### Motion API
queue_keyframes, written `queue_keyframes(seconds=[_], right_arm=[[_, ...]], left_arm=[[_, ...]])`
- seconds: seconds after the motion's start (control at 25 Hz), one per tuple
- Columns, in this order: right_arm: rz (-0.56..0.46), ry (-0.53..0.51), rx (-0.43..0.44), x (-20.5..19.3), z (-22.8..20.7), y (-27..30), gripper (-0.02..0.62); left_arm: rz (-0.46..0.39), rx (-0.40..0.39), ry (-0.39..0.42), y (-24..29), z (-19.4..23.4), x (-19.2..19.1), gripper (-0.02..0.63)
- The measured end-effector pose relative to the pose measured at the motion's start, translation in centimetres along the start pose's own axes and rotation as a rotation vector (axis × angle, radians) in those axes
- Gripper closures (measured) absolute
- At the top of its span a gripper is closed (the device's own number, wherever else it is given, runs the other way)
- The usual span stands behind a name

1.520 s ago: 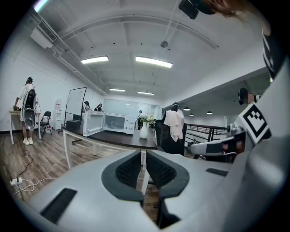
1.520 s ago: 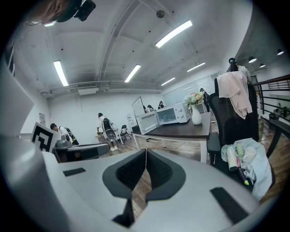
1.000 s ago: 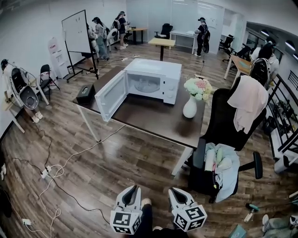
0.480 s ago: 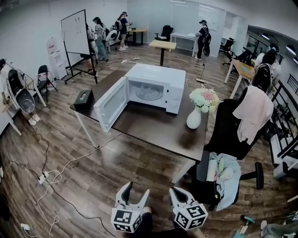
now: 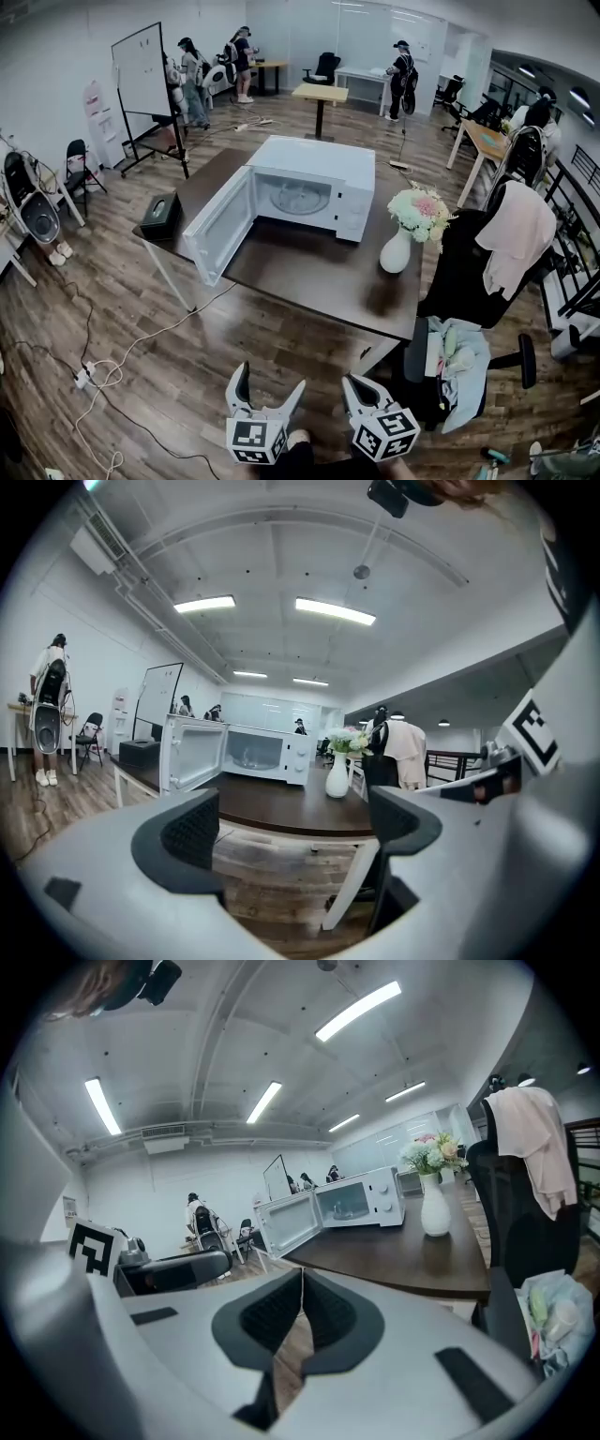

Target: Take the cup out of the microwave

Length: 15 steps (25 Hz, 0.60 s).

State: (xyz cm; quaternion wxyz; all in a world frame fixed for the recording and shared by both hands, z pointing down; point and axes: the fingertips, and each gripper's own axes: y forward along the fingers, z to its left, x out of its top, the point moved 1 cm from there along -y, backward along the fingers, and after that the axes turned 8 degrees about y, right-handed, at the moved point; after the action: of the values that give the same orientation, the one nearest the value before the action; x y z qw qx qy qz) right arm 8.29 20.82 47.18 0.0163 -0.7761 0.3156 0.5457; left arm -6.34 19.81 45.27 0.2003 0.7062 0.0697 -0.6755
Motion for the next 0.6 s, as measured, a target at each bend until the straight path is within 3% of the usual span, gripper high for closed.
queue_keyframes(seconds=[0.28,0.6], right_arm=[[-0.013,0.007,-0.003,1.0,0.2,3.2,0.600],[0.002,0.022,-0.025,1.0,-0.4,3.9,0.601]], left_arm=[[0.028,-0.027,0.035,2.0,2.0,-0.3,0.132],[0.024,-0.059,0.003,2.7,2.6,-0.5,0.133]])
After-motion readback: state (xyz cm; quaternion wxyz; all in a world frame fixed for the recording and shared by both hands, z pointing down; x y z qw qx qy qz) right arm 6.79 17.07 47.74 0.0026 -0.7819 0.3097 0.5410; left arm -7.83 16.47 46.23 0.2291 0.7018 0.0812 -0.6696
